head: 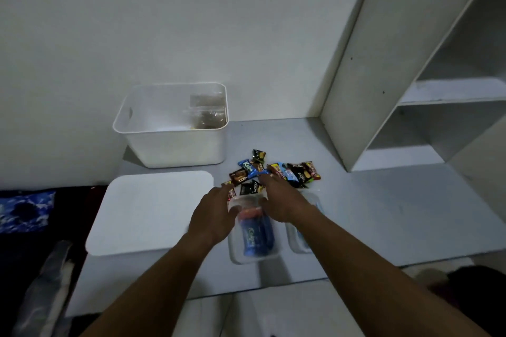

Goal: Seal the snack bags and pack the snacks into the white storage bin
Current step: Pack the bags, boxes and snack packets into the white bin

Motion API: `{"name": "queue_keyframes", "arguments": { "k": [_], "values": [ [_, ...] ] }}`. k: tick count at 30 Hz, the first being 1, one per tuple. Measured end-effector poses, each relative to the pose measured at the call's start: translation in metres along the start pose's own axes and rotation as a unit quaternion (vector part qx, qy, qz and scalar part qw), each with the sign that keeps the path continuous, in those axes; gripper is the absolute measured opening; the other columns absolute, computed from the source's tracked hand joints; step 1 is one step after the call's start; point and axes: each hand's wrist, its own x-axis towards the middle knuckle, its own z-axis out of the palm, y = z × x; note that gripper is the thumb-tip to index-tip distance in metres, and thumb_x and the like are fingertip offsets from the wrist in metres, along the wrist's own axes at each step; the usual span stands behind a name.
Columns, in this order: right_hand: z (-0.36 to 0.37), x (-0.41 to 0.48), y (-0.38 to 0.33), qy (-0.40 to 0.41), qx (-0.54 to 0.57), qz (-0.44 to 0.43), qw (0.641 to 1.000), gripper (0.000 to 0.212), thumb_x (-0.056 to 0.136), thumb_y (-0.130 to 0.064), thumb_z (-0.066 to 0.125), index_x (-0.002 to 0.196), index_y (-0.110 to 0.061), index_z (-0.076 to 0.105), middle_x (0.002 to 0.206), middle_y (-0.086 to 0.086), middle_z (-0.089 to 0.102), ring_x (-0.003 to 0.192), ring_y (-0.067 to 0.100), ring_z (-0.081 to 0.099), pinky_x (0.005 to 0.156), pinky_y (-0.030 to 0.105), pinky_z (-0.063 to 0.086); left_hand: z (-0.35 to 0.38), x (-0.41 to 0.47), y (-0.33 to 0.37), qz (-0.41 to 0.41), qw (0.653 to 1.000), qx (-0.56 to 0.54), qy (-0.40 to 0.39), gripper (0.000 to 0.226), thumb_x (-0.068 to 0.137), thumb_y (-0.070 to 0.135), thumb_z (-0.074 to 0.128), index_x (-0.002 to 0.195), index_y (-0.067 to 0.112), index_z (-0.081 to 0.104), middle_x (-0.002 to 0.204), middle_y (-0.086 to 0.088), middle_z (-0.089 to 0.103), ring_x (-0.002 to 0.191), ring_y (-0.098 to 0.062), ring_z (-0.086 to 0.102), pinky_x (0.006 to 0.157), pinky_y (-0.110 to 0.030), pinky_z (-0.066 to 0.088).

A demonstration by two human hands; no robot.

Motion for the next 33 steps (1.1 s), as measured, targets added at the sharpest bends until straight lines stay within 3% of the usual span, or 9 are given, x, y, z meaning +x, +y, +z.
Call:
{"name": "queue_keyframes", "arguments": {
  "k": [3, 6, 11, 15, 19, 24, 29, 33],
  "values": [
    [0.035, -0.012, 0.010, -0.028, 0.020, 0.034, 0.999, 0.051, 0.088, -0.019, 0.060, 0.136, -0.019, 0.045, 0.133, 0.013, 0.053, 0.122, 0.033, 0.053, 0.098, 0.044, 0.048, 0.023, -0.014, -0.007, -0.028, 0.999, -0.024, -0.026, 0.054, 0.094, 0.027, 0.062, 0.145, 0.020, 0.043, 0.140, -0.006, 0.056, 0.126, -0.024, 0.053, 0.102, -0.031, 0.040],
    [0.060, -0.019, 0.021, -0.042, 0.028, 0.071, 0.996, 0.052, 0.089, -0.019, 0.057, 0.138, -0.019, 0.040, 0.127, 0.016, 0.055, 0.118, 0.036, 0.057, 0.098, 0.046, 0.050, 0.042, -0.021, -0.011, -0.066, 0.994, -0.081, -0.043, 0.050, 0.094, 0.021, 0.063, 0.142, 0.019, 0.045, 0.137, -0.006, 0.059, 0.122, -0.023, 0.057, 0.096, -0.028, 0.042],
    [0.083, -0.019, 0.029, -0.045, 0.054, 0.123, 0.990, 0.081, 0.088, -0.018, 0.069, 0.152, -0.009, 0.021, 0.135, 0.017, 0.051, 0.125, 0.033, 0.054, 0.103, 0.042, 0.048, 0.061, -0.024, -0.017, -0.174, 0.975, -0.120, -0.069, 0.056, 0.093, 0.017, 0.065, 0.145, 0.014, 0.044, 0.134, -0.013, 0.062, 0.120, -0.027, 0.060, 0.098, -0.034, 0.046],
    [0.079, -0.023, 0.031, -0.028, 0.090, 0.114, 0.989, 0.054, 0.083, -0.021, 0.075, 0.129, -0.011, 0.047, 0.127, 0.012, 0.054, 0.118, 0.029, 0.057, 0.099, 0.039, 0.050, 0.059, -0.030, -0.011, -0.204, 0.967, -0.145, -0.040, 0.065, 0.088, 0.010, 0.071, 0.147, 0.011, 0.043, 0.132, -0.016, 0.062, 0.118, -0.031, 0.061, 0.094, -0.034, 0.048],
    [0.063, -0.032, 0.033, 0.015, 0.156, 0.098, 0.983, 0.050, 0.081, -0.015, 0.076, 0.125, -0.018, 0.053, 0.121, 0.007, 0.061, 0.112, 0.026, 0.061, 0.092, 0.037, 0.052, 0.044, -0.033, 0.000, -0.197, 0.966, -0.166, -0.019, 0.067, 0.087, 0.008, 0.072, 0.147, 0.010, 0.043, 0.129, -0.017, 0.063, 0.113, -0.030, 0.063, 0.080, -0.029, 0.052],
    [0.022, -0.048, 0.049, 0.049, 0.220, 0.071, 0.972, 0.057, 0.081, -0.008, 0.076, 0.130, -0.027, 0.054, 0.120, -0.001, 0.067, 0.097, 0.013, 0.060, 0.078, 0.025, 0.049, 0.037, -0.023, 0.031, -0.176, 0.965, -0.197, -0.008, 0.072, 0.084, 0.010, 0.074, 0.148, 0.020, 0.042, 0.124, -0.013, 0.067, 0.107, -0.027, 0.066, 0.088, -0.040, 0.057],
    [-0.011, -0.064, 0.089, 0.068, 0.271, 0.087, 0.956, 0.060, 0.081, -0.010, 0.077, 0.134, -0.026, 0.053, 0.116, -0.005, 0.064, 0.092, 0.009, 0.055, 0.060, 0.009, 0.038, 0.056, -0.014, 0.073, -0.161, 0.955, -0.248, -0.027, 0.073, 0.081, 0.009, 0.076, 0.146, 0.022, 0.046, 0.121, -0.011, 0.069, 0.102, -0.027, 0.068, 0.084, -0.046, 0.059],
    [-0.021, -0.076, 0.125, 0.071, 0.282, 0.111, 0.950, 0.059, 0.087, -0.014, 0.074, 0.139, -0.020, 0.047, 0.131, 0.003, 0.061, 0.095, 0.008, 0.051, 0.062, 0.010, 0.037, 0.083, -0.007, 0.101, -0.150, 0.954, -0.253, -0.059, 0.073, 0.082, 0.008, 0.075, 0.147, 0.024, 0.044, 0.124, -0.011, 0.068, 0.106, -0.026, 0.067, 0.084, -0.043, 0.059]
  ]
}}
